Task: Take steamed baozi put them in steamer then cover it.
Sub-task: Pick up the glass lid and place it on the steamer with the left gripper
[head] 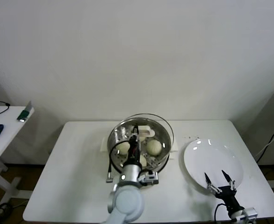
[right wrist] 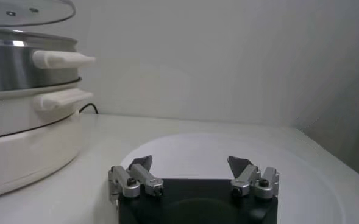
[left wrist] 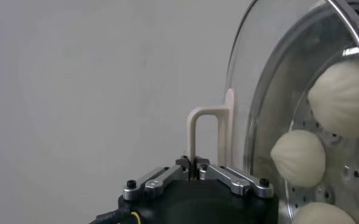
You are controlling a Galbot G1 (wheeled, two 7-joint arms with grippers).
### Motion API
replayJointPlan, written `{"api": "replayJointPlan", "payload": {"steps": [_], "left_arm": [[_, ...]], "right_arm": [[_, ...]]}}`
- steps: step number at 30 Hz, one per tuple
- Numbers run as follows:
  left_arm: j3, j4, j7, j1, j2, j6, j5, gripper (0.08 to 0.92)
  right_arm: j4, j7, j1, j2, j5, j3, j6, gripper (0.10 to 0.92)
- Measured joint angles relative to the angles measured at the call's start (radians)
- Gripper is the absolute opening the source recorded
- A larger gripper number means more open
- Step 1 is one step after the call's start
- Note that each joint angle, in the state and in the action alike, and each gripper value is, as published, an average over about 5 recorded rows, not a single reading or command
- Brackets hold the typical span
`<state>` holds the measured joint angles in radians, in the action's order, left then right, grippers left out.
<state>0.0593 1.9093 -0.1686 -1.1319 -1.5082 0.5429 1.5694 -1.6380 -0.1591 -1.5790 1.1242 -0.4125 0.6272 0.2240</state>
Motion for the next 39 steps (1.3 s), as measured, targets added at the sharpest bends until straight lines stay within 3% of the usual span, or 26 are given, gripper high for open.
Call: {"api": "replayJointPlan", "payload": {"steps": [39], "left_arm": [[-0.022,-0.069,-0.005,-0.020,-0.015,-0.008,0.094,0.145]], "right_arm": [[-0.005,-0.005,-0.015,0.004,-0.021,0.012,0.013,0.823]]}}
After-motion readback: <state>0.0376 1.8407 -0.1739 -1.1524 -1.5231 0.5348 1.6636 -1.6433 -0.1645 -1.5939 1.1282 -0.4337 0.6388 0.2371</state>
